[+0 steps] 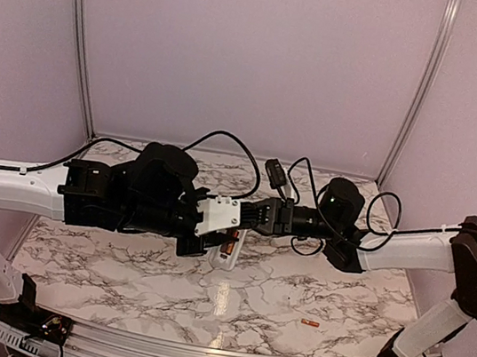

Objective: Load the batteries into the remote control
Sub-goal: Load the battery into the battery compartment, then press the battery in the battery compartment.

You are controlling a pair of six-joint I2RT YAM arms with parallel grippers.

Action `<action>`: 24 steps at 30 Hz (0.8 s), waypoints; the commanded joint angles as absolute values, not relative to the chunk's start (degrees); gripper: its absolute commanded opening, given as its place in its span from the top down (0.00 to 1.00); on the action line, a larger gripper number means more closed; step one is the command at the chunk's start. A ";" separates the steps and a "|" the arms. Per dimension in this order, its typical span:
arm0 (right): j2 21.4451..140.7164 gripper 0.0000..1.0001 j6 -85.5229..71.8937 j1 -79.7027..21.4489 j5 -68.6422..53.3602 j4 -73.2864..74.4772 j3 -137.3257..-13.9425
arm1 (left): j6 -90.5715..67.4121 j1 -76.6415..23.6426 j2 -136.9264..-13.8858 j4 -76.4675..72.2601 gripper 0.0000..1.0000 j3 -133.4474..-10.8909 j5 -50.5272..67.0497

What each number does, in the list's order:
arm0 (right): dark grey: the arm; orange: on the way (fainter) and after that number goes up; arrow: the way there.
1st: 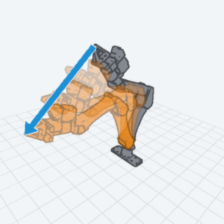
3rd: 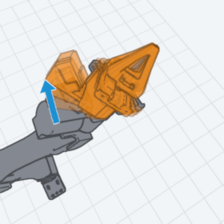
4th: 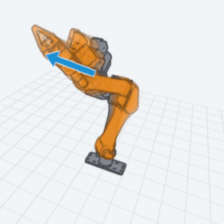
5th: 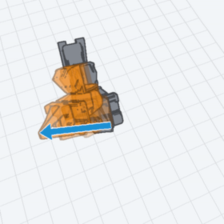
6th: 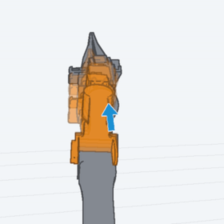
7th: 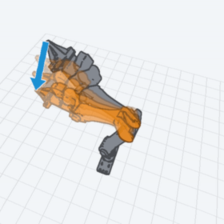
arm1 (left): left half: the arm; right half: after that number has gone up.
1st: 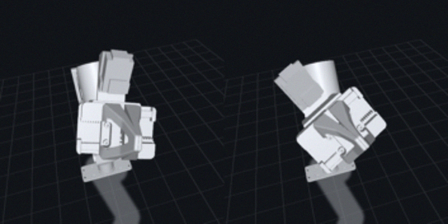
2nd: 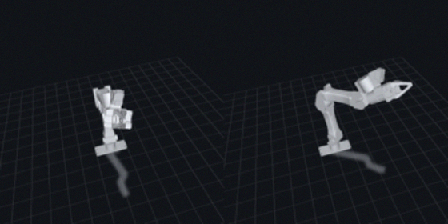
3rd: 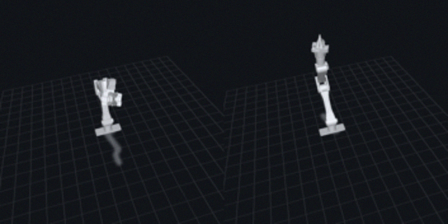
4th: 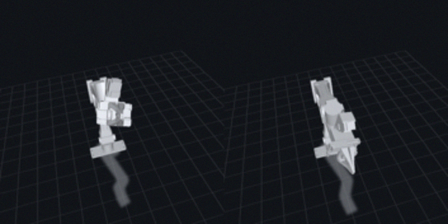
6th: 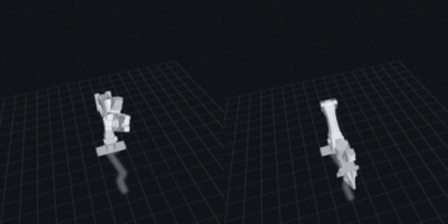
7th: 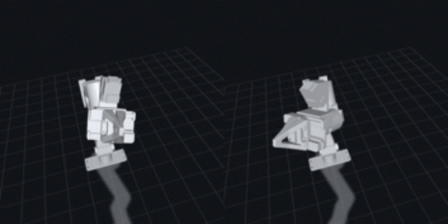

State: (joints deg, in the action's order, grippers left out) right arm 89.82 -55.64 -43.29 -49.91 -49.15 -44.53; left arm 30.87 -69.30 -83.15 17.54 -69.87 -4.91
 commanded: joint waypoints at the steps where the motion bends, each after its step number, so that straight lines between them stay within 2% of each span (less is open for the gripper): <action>1: 88.75 1.00 -53.85 -43.62 -49.44 -49.76 -46.52 | 24.26 -68.99 -77.86 9.81 0.63 -67.58 -4.19; 3: 88.60 1.00 -53.59 -43.37 -49.32 -49.60 -46.57 | 21.59 -68.93 -76.11 8.81 0.53 -66.83 -5.60; 8: 87.86 1.00 -52.73 -42.74 -48.99 -49.87 -46.37 | 11.07 -67.28 -71.65 7.15 0.18 -63.78 -8.04; 11: 87.23 1.00 -52.31 -42.63 -48.93 -50.70 -46.23 | 4.72 -65.05 -70.35 7.79 0.06 -61.62 -5.07; 16: 86.43 1.00 -51.46 -42.49 -48.71 -50.03 -46.72 | 0.54 -63.03 -71.32 9.45 0.03 -60.94 1.52; 24: 85.95 1.00 -50.47 -42.59 -48.54 -47.97 -47.94 | 0.48 -62.67 -78.04 12.85 0.14 -64.87 5.42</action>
State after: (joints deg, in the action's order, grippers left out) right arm 87.53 -51.68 -42.83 -49.19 -48.69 -45.50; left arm 1.80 -62.98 -75.72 10.37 -62.46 1.69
